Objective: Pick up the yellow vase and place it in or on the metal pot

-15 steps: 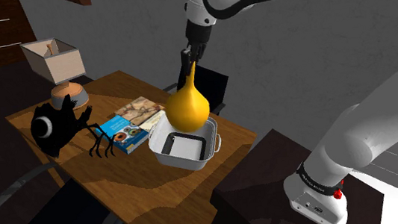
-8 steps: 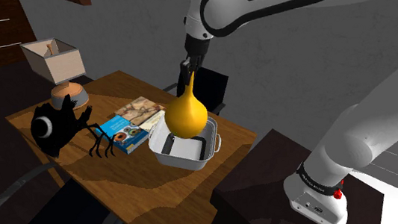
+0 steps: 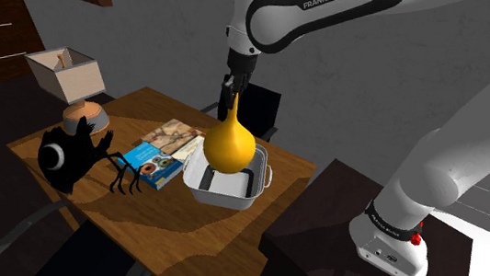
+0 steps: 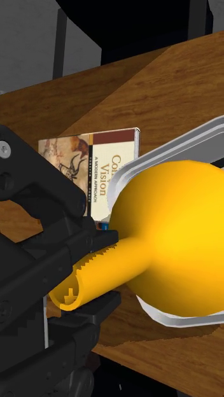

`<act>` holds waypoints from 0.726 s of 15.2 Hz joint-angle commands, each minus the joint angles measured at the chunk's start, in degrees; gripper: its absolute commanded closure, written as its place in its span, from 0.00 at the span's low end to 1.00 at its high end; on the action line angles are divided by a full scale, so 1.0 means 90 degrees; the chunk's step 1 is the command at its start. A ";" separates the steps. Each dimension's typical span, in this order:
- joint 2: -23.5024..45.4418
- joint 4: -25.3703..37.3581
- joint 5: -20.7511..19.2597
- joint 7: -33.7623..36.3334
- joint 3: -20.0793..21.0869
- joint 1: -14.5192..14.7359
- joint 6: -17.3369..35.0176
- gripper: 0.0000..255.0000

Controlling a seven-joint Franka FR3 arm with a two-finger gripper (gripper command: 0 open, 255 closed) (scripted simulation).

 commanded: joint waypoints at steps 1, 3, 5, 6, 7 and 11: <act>-0.0002 0.0007 -0.0001 0.0000 0.0000 0.0000 0.0004 1.00; -0.0004 0.0005 0.0000 0.0001 0.0000 0.0000 0.0005 0.00; -0.0002 0.0007 -0.0001 0.0003 0.0002 0.0001 0.0004 0.00; -0.0002 0.0007 -0.0001 0.0004 0.0002 0.0001 0.0004 0.00; -0.0002 0.0007 -0.0001 0.0003 0.0001 0.0001 0.0004 0.00; -0.0273 0.0385 0.0067 -0.0056 -0.0056 -0.0003 -0.0636 0.00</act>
